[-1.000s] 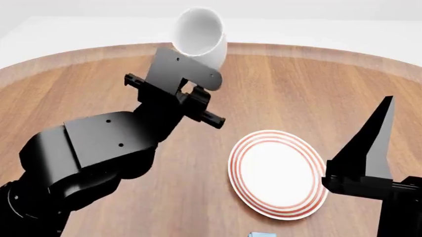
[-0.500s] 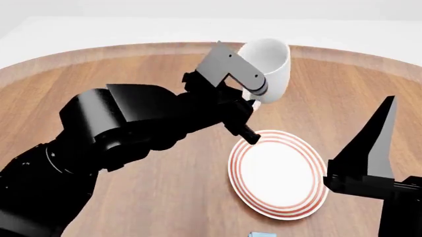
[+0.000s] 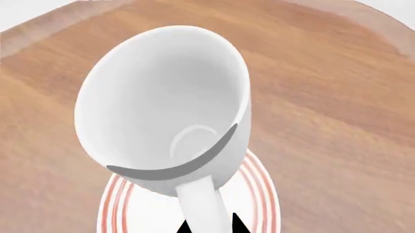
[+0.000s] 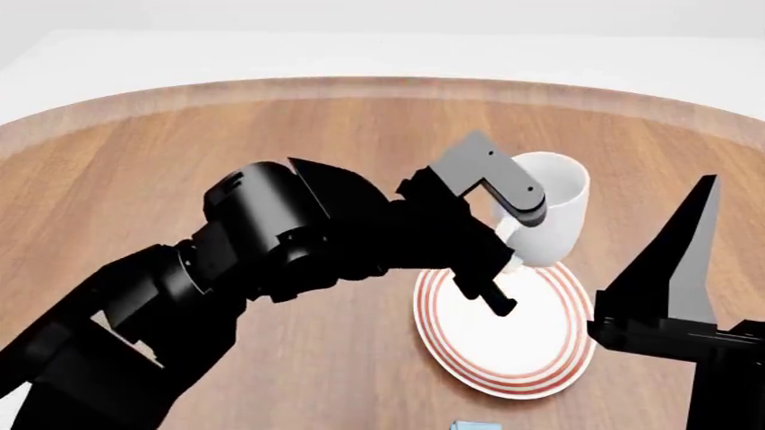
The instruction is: Pick up the white mug and put it on the plate, and put the chocolate pudding to the right of the plate.
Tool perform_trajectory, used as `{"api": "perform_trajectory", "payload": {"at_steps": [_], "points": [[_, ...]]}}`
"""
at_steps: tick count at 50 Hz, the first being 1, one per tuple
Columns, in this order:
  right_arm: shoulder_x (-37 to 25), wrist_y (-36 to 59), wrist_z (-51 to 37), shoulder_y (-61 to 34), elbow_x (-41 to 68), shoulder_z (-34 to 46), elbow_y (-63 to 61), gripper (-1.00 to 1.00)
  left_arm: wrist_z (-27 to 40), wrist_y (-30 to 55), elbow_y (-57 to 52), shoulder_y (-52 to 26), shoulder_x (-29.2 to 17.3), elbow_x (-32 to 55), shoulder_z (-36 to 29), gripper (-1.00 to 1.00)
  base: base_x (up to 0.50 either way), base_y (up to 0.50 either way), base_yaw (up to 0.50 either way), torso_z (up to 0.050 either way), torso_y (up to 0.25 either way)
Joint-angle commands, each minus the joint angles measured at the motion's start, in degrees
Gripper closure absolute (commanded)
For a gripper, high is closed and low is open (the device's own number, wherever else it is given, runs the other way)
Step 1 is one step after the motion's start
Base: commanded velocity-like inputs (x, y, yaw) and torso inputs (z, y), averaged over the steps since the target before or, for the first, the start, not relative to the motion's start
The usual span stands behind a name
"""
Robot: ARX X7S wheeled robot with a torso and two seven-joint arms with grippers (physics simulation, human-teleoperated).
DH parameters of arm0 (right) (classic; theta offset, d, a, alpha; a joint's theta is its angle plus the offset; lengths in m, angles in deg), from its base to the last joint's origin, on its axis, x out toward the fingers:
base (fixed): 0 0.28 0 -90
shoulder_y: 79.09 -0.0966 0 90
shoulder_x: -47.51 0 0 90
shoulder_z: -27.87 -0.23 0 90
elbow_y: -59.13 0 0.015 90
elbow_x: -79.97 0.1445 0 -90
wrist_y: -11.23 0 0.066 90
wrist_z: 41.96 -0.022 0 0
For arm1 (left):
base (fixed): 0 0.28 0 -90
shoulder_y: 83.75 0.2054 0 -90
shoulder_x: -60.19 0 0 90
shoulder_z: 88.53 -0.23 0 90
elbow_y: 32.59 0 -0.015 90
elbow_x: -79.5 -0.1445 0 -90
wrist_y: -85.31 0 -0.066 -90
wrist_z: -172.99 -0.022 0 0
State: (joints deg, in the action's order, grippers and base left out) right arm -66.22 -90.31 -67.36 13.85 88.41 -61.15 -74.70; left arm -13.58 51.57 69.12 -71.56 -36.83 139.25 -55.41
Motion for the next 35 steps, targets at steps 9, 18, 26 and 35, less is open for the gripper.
{"api": "perform_trajectory", "payload": {"at_steps": [9, 18, 26, 35], "points": [[0.7, -0.6, 1.3, 0.0, -0.6, -1.0, 0.3, -1.0, -8.7, -7.0, 11.5, 0.1, 6.0, -8.1, -7.7, 1.0, 0.0, 0.0, 0.0, 0.0, 0.0], [0.6, -0.8, 1.2, 0.1, -0.4, -0.8, 0.4, -1.0, -7.4, -11.2, 16.3, -2.4, 7.0, -5.5, -13.2, 1.0, 0.0, 0.0, 0.0, 0.0, 0.0], [0.6, -1.1, 1.2, 0.1, -0.3, -0.7, 0.8, -1.0, -5.2, -20.5, 22.1, -6.4, 7.0, 5.4, -27.7, 1.0, 0.0, 0.0, 0.0, 0.0, 0.001], [0.5, -1.2, 1.0, 0.2, -0.2, -0.7, 0.9, -1.0, -5.4, -22.9, 23.5, -6.2, 7.0, 8.2, -31.9, 1.0, 0.0, 0.0, 0.0, 0.0, 0.0]]}}
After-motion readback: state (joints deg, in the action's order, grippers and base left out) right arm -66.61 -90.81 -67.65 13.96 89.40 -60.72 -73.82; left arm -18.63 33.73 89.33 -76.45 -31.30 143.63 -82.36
